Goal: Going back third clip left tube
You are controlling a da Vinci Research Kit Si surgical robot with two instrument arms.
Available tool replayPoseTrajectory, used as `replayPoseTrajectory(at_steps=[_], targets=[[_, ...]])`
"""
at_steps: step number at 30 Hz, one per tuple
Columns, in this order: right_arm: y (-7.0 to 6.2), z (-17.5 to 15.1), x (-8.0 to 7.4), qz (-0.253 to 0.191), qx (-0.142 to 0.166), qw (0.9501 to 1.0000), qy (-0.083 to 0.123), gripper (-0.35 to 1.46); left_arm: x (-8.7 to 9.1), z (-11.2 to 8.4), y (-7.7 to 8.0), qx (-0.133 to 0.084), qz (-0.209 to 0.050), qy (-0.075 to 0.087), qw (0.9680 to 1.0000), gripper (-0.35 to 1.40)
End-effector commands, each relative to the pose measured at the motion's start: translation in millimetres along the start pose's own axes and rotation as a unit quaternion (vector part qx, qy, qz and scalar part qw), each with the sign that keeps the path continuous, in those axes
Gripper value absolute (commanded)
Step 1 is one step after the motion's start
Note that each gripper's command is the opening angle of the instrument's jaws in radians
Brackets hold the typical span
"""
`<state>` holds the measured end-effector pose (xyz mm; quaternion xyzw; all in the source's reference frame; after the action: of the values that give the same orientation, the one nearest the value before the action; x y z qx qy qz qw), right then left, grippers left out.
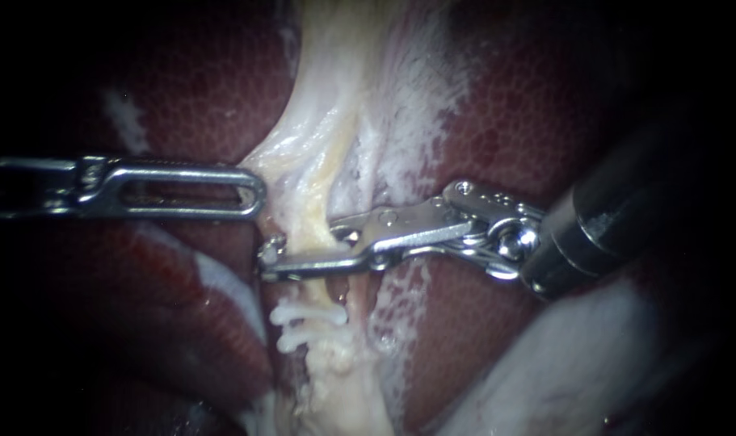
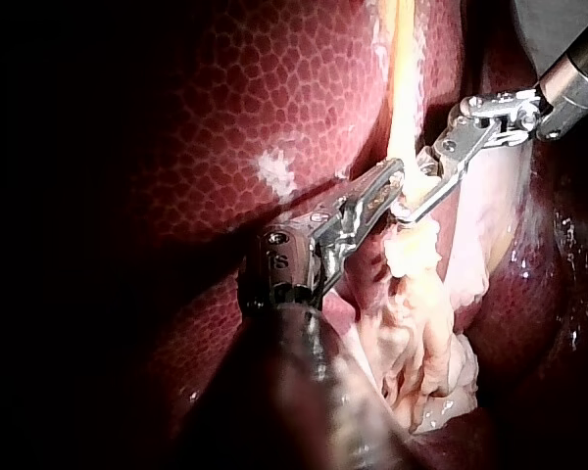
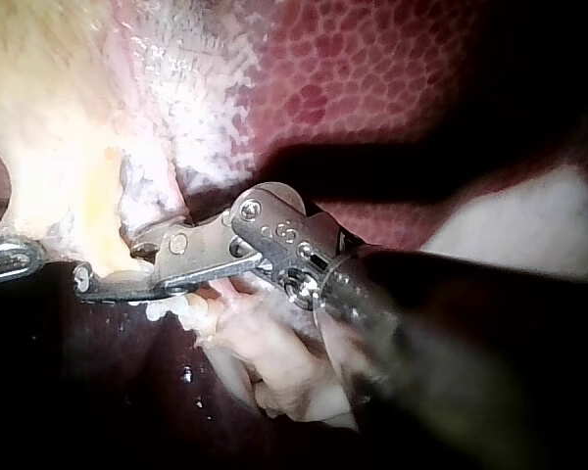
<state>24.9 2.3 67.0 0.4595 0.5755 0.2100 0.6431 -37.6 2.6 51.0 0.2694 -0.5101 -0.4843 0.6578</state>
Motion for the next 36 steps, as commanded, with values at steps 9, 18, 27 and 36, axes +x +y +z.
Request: replayPoseTrajectory(at_steps=[9,18,27,36], targets=[[0.0,0.0,-0.1,0.0,0.0,1.0,0.0,-0.35,-0.1,-0.1,0.0,0.0,0.0,0.0,1.0,-0.35],[0.1,0.9,0.2,-0.056,0.003,0.9984,0.009,0.52,-0.2,-0.1,0.0,-0.001,0.0,-0.001,1.0,-0.35],[0.8,1.3,0.6,-0.181,-0.021,0.9831,0.008,0.6,-0.2,-0.2,-0.1,-0.001,-0.001,0.0,1.0,-0.35],[1.3,0.7,0.6,-0.238,-0.025,0.9709,0.002,0.6,-0.2,-0.2,-0.2,-0.001,-0.001,-0.001,1.0,-0.35]])
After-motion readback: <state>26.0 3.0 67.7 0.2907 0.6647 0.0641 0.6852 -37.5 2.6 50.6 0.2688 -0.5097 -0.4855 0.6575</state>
